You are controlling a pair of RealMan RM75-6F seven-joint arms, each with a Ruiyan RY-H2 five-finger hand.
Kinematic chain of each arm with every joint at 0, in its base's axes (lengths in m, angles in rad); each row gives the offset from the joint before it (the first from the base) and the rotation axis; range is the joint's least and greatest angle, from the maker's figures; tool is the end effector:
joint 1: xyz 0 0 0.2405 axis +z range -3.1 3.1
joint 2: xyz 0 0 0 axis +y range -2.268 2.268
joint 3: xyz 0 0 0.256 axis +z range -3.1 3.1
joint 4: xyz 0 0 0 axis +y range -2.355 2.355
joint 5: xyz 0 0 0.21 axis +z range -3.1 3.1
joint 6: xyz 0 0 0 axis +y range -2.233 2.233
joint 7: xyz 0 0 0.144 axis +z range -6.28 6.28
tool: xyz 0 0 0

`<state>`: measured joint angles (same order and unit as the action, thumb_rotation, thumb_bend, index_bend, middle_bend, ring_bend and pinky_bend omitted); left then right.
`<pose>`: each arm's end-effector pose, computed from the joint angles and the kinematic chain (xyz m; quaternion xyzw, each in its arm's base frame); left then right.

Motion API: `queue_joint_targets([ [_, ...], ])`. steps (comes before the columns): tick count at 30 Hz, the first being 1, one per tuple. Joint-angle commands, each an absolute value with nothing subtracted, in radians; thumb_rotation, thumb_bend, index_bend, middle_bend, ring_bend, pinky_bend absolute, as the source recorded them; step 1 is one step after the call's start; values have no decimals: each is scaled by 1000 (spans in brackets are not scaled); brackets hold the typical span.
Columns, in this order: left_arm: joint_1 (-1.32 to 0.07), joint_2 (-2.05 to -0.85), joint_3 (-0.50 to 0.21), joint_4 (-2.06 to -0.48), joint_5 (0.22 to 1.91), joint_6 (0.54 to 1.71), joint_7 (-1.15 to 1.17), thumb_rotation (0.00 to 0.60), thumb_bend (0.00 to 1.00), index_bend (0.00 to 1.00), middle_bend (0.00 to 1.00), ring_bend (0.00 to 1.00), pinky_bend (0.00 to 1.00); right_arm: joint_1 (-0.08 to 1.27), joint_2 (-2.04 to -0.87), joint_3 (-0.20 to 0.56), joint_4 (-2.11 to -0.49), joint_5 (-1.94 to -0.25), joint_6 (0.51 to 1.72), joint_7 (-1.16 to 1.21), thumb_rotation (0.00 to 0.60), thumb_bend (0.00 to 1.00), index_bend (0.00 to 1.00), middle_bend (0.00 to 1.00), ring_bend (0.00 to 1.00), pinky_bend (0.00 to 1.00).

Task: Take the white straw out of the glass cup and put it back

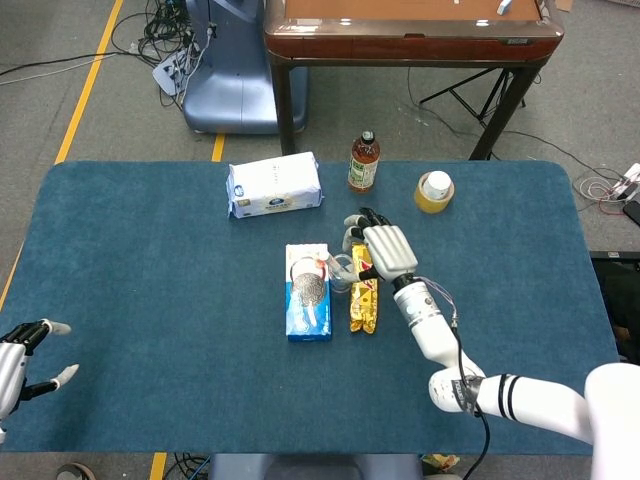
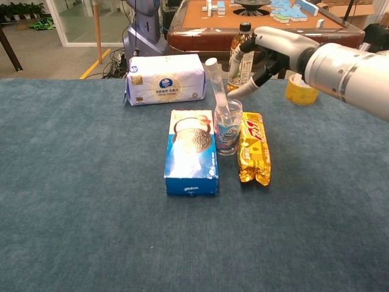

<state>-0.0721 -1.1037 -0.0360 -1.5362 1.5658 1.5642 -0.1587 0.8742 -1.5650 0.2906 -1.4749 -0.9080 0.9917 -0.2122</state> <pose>-0.3165 0.1747 0.1759 -0.5854 -0.3781 -0.4365 0.5691 -0.0988 -0.3852 0.0012 0.6563 -0.4588 0.4510 0.3943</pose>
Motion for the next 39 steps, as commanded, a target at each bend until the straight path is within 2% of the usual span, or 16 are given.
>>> queue_joint_targets([
  [1, -71, -1102, -36, -1536, 1566, 1566, -161, 600, 159, 395, 410, 354, 522, 878, -1573, 294, -1467, -903, 984, -215, 600, 179, 519, 237, 87, 148],
  [12, -70, -1100, -36, -1536, 1567, 1568, -170, 600, 159, 395, 410, 354, 522, 887, -1600, 307, -1434, -885, 938, -196, 600, 267, 519, 237, 87, 148],
  [39, -63, -1092, -37, -1537, 1569, 1578, -189, 600, 159, 395, 410, 354, 522, 889, -1633, 314, -1403, -896, 917, -189, 600, 374, 520, 237, 87, 148],
])
